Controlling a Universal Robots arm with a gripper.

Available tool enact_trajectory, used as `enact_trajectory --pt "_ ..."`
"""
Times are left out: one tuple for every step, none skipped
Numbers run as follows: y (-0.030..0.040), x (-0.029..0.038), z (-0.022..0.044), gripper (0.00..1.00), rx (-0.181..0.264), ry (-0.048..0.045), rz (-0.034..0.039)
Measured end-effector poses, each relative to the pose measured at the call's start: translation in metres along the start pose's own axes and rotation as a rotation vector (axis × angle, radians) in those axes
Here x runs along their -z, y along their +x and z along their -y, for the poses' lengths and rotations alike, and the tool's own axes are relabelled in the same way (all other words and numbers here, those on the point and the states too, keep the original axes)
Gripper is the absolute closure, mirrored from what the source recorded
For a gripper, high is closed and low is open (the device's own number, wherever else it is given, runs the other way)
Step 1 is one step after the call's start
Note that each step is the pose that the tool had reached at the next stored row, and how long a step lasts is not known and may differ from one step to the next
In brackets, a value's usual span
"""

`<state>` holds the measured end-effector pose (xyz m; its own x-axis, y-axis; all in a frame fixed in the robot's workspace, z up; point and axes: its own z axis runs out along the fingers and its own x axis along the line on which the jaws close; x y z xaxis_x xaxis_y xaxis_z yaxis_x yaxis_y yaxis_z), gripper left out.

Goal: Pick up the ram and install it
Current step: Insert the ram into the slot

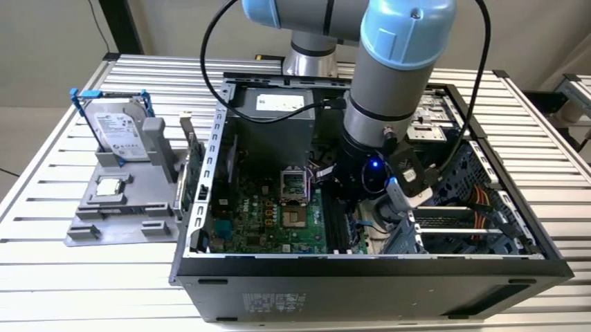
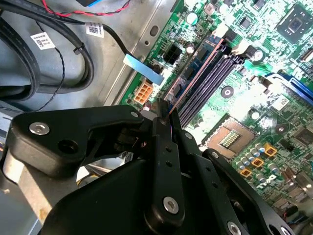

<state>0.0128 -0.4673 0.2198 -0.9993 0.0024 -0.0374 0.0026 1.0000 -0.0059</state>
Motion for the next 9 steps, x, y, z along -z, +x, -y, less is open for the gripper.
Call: enact_trajectory --pt "0.0000 -0.0003 -0.0003 1.00 0.000 0.0001 0.0000" --pt "0.0001 -0.0006 -0.0006 1.00 0.000 0.0000 0.0000" --pt "0.0001 -0.0008 -0.0010 1.00 0.000 0.0000 0.0000" --pt "0.0001 -0.0011 -0.0013 1.00 0.000 -0.0002 0.0000" --pt "0.0001 -0.0012 -0.0014 1.00 0.000 -0.0001 0.0000" --pt "0.0002 -0.0012 -0.0013 1.00 0.000 0.0002 -0.0001" --pt "0.0004 -0.0013 -0.0013 1.00 0.000 0.0002 -0.0001" --pt "0.0008 -0.0016 -0.0014 1.00 0.000 0.0001 -0.0001" --pt "0.0011 -0.0020 -0.0014 1.00 0.000 -0.0003 0.0000"
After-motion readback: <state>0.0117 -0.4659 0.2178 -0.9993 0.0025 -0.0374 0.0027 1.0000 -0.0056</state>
